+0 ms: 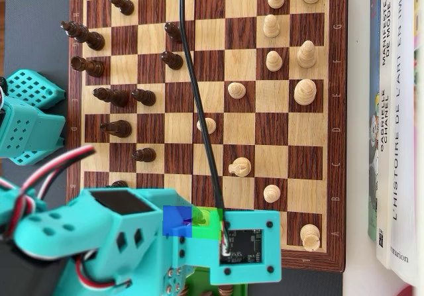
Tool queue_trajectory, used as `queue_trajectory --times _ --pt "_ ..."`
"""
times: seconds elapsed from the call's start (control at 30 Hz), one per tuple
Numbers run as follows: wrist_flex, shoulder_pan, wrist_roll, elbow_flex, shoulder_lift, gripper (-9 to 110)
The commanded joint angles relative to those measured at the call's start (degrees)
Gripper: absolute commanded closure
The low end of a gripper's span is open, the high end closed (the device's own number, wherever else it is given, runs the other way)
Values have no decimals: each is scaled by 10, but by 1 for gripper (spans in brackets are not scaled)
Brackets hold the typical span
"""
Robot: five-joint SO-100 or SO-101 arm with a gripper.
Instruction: Play chess
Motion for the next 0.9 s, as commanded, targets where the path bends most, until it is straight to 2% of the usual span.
queue_trajectory --times 0.0,0.33,0.6,0.7,0.87 --pt "11 -2 4 -18 38 86" --pt "25 -2 4 -17 98 86" --pt "17 -2 4 -3 215 86" --pt "-14 -14 4 30 279 86" --pt "-134 -48 23 134 378 86"
